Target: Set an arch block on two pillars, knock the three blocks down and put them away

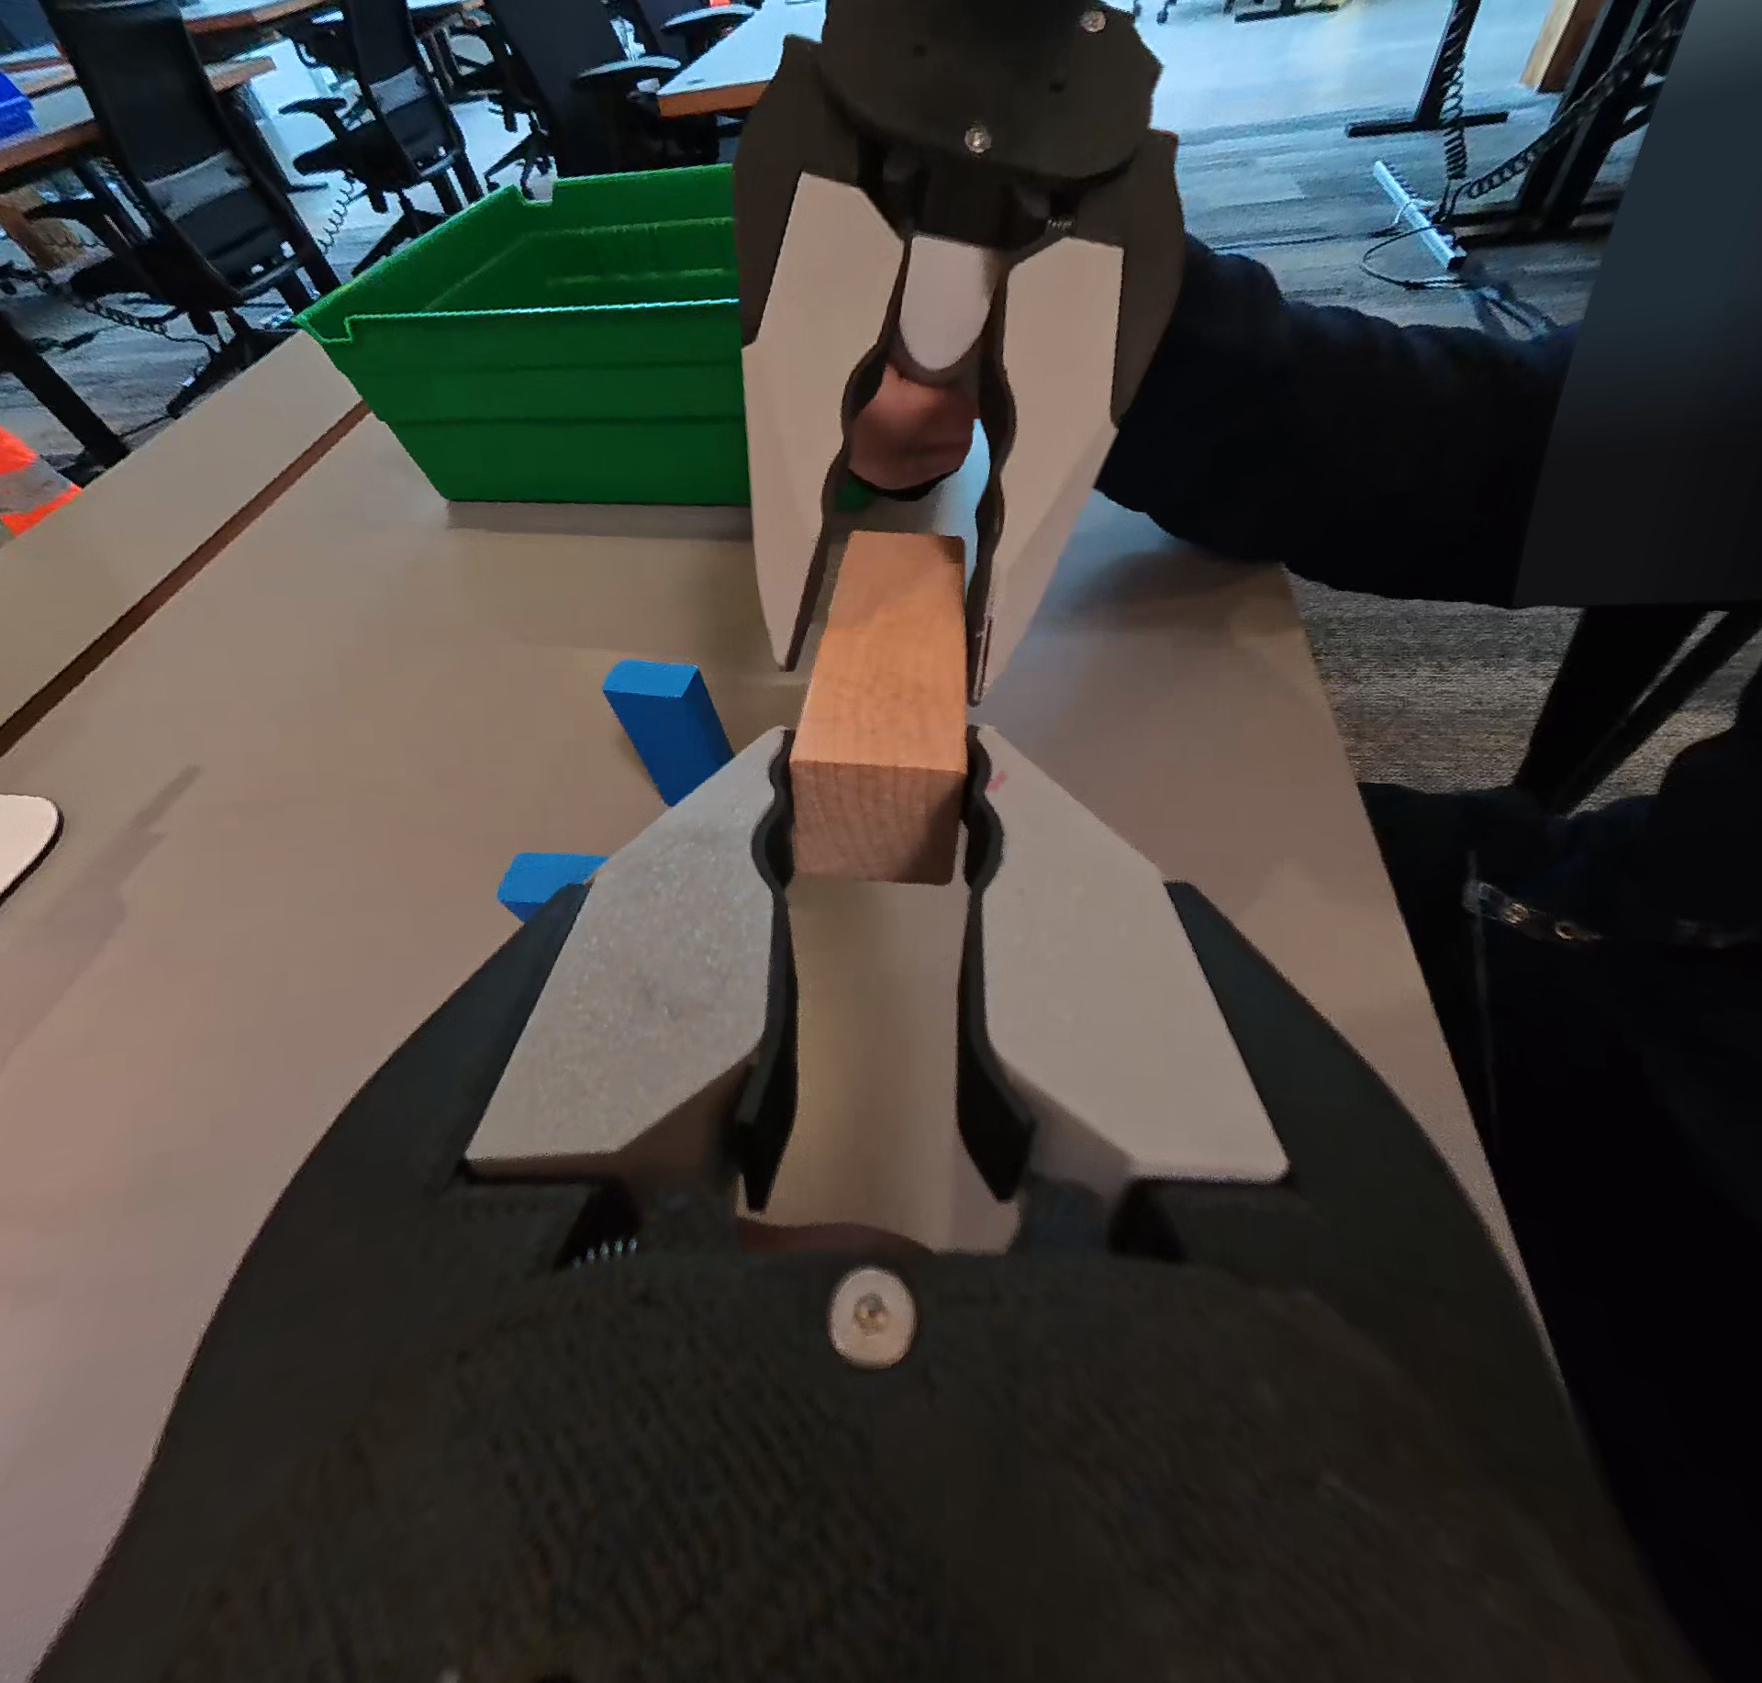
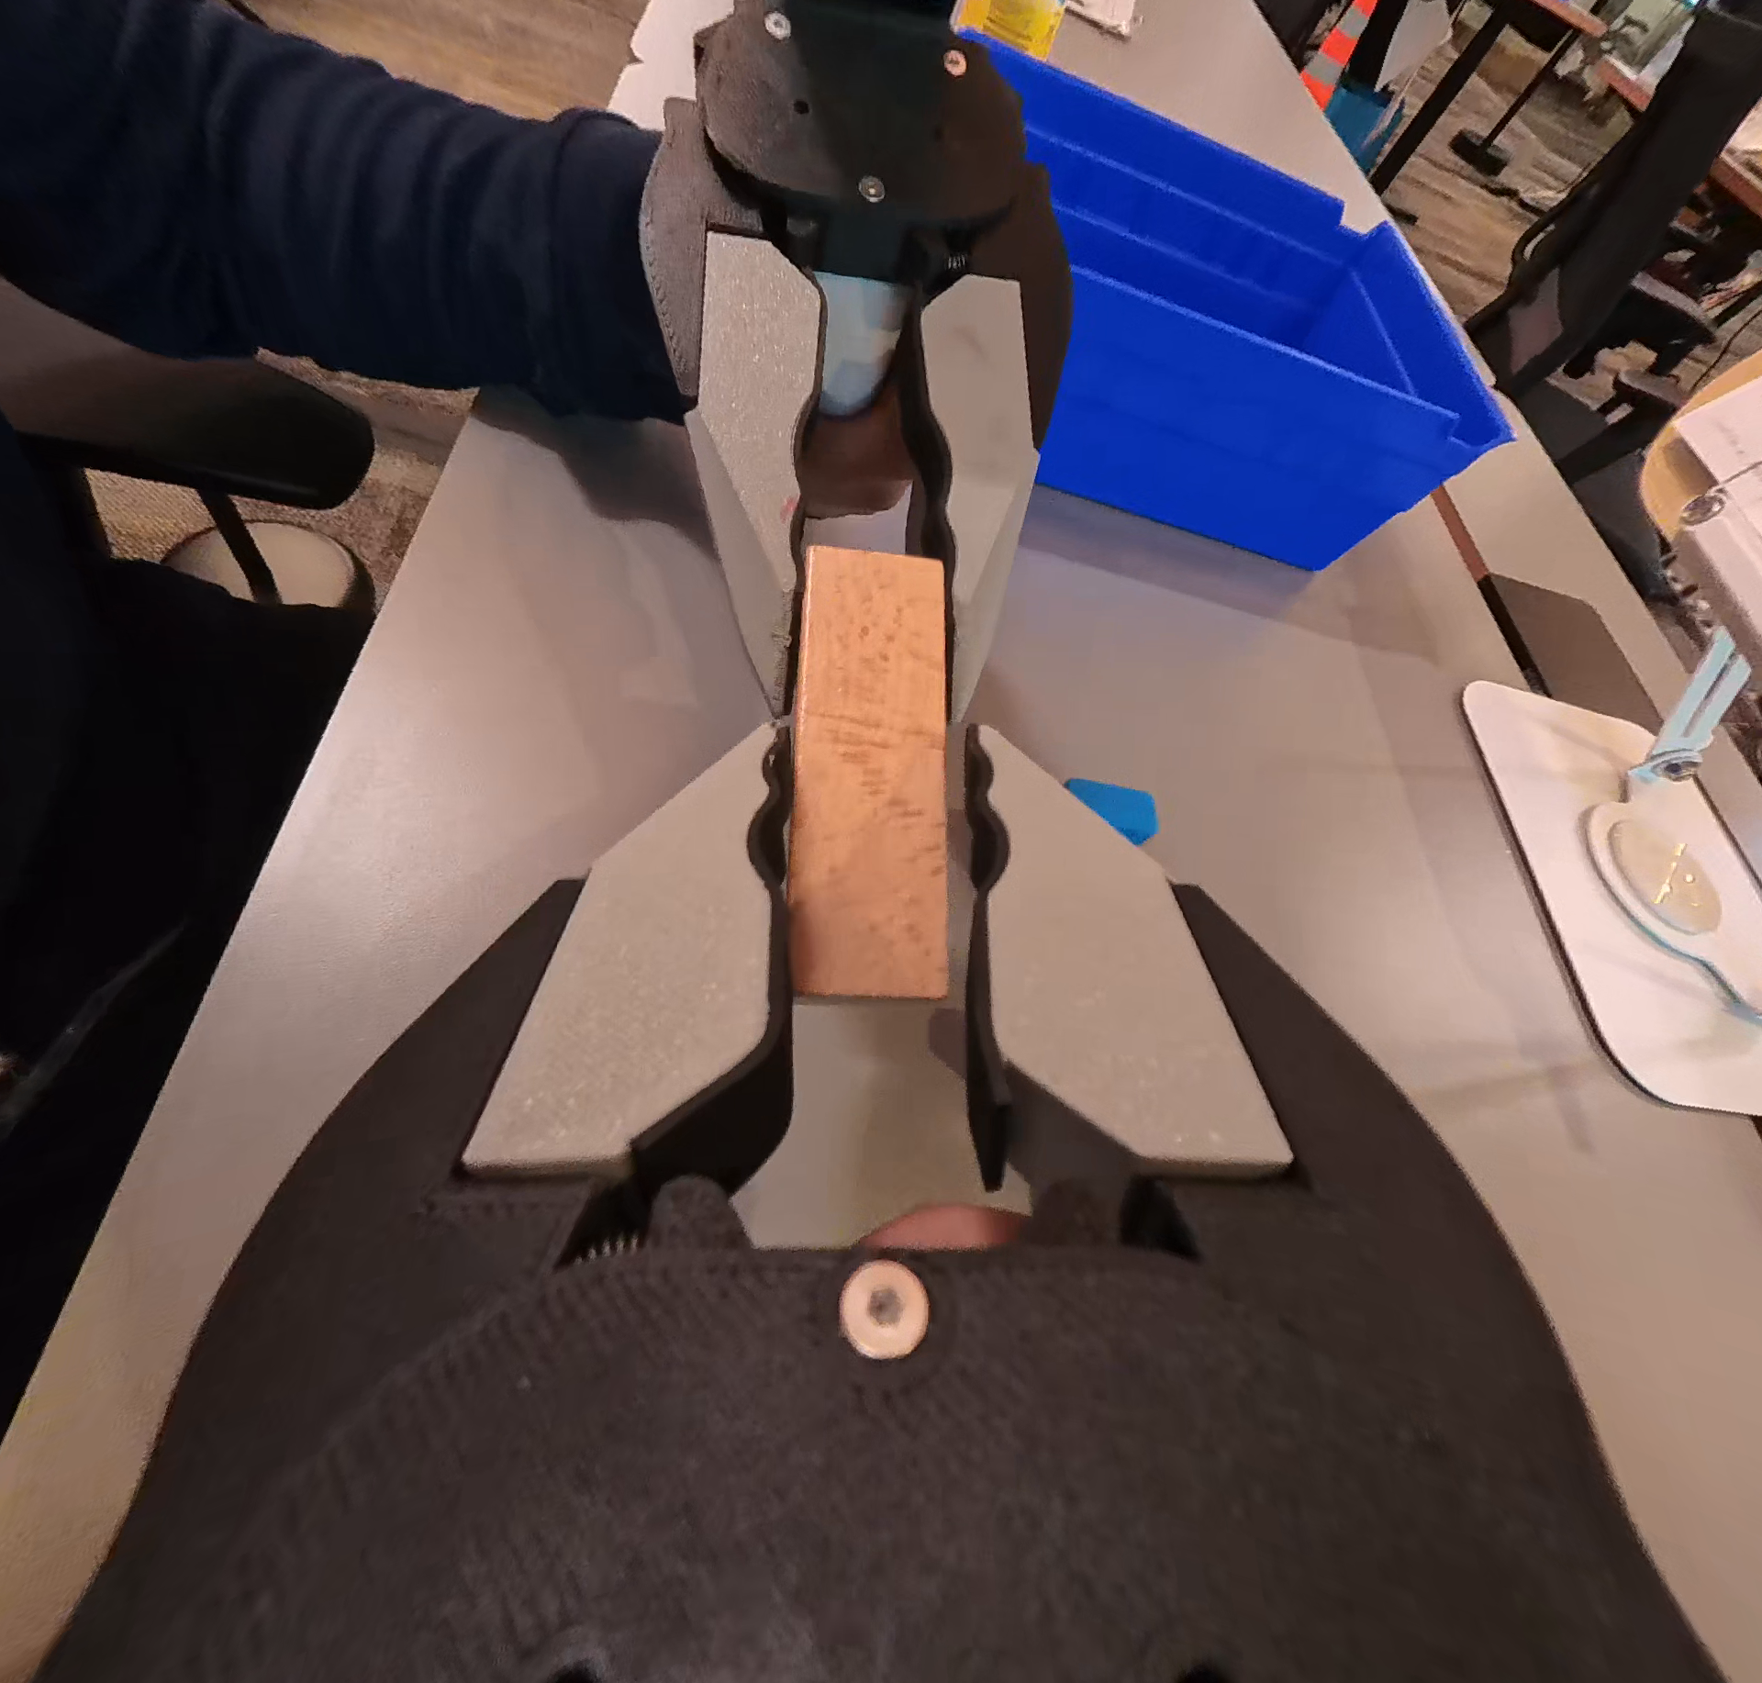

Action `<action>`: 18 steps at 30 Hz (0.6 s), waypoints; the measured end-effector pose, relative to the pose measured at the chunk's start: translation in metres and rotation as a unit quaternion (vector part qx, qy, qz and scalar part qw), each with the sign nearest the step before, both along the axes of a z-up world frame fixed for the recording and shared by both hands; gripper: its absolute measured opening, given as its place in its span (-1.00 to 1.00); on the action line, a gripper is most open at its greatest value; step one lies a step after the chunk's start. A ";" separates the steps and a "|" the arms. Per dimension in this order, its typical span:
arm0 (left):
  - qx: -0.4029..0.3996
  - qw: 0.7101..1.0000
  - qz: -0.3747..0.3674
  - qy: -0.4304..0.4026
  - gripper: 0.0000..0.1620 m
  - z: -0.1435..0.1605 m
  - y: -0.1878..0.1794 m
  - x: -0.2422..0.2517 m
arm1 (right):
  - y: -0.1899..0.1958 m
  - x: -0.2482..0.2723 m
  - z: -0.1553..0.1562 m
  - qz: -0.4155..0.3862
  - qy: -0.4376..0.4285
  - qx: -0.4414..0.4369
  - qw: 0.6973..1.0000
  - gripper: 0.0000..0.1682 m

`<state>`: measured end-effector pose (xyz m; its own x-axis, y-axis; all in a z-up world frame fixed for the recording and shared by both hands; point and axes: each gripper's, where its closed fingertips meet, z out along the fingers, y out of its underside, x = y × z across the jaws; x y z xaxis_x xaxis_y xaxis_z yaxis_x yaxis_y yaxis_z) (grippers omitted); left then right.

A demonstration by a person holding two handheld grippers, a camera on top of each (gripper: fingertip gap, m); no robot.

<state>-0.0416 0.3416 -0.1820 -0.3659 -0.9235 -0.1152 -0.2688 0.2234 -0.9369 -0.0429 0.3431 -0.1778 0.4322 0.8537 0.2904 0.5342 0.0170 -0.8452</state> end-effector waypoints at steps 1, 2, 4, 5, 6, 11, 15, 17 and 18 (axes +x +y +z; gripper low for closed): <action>0.004 1.000 0.000 0.001 -0.61 -0.001 0.000 0.000 | 0.000 0.000 -0.002 -0.001 -0.003 -0.005 1.000 -0.60; 0.010 1.000 0.002 0.001 -0.61 -0.002 0.000 0.000 | -0.001 0.000 -0.004 0.000 -0.006 -0.011 1.000 -0.63; 0.018 1.000 0.002 -0.002 -0.61 -0.002 -0.001 0.001 | -0.001 0.000 -0.009 0.001 -0.014 -0.017 1.000 -0.62; 0.019 1.000 0.001 -0.004 -0.61 -0.001 -0.001 0.001 | -0.001 -0.001 -0.009 0.002 -0.016 -0.017 1.000 -0.62; 0.020 1.000 0.001 -0.005 -0.61 -0.001 -0.002 0.001 | -0.001 -0.002 -0.010 0.003 -0.016 -0.018 1.000 -0.62; 0.020 1.000 0.007 -0.006 -0.61 -0.002 0.000 0.003 | 0.002 -0.002 -0.013 -0.007 -0.023 -0.021 0.999 -0.63; 0.010 1.000 0.014 -0.007 -0.61 -0.001 0.002 0.004 | 0.005 0.000 -0.016 -0.017 -0.029 -0.023 0.999 -0.63; -0.002 1.000 0.018 -0.014 -0.60 0.002 0.002 0.005 | 0.005 0.000 -0.012 -0.016 -0.015 -0.019 1.000 -0.63; -0.013 1.000 0.018 -0.017 -0.60 0.005 0.003 0.005 | 0.005 0.001 -0.011 -0.017 -0.008 -0.023 1.000 -0.63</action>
